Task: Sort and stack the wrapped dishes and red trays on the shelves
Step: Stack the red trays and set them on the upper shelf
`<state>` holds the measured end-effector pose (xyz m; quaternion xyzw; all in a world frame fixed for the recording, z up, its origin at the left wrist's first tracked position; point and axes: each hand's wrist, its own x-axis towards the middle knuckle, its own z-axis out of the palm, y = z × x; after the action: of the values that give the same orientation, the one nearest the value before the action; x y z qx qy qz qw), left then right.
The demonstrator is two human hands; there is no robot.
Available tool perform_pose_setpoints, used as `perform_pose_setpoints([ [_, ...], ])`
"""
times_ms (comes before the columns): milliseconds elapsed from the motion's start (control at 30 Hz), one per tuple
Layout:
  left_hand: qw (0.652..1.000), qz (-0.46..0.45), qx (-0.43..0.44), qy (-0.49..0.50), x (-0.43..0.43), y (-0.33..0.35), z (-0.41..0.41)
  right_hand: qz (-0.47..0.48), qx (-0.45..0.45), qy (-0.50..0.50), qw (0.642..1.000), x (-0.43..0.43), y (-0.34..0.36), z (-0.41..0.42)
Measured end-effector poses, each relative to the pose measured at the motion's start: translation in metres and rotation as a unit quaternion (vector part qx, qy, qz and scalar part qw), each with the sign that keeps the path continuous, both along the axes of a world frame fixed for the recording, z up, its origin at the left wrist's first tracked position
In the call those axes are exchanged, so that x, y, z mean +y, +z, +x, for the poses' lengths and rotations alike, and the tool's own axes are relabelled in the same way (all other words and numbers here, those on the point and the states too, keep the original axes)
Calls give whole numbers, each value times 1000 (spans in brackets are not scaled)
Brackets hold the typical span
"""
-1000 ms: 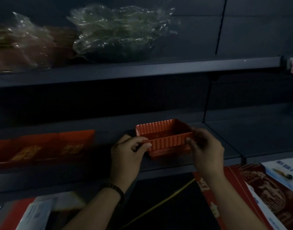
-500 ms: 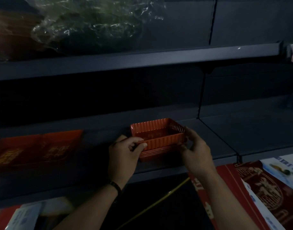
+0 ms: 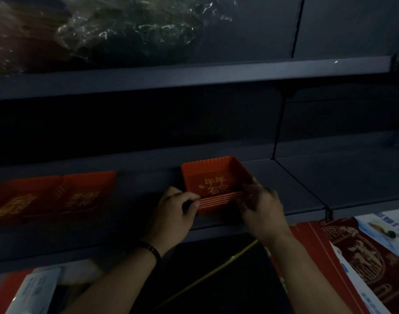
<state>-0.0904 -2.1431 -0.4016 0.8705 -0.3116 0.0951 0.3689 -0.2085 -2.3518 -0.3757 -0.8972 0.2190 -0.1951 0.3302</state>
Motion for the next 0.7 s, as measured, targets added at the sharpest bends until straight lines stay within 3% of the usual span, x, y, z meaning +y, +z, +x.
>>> perform_pose_setpoints([
  [267,997,36,24,58,87,10,-1,-118,-18,38,992,50,3,14],
  [467,982,56,90,155,197,-2,11,-98,-104,127,981,111,-11,42],
  [700,968,45,151,196,256,-6,30,-87,-78,214,970,200,-26,75],
])
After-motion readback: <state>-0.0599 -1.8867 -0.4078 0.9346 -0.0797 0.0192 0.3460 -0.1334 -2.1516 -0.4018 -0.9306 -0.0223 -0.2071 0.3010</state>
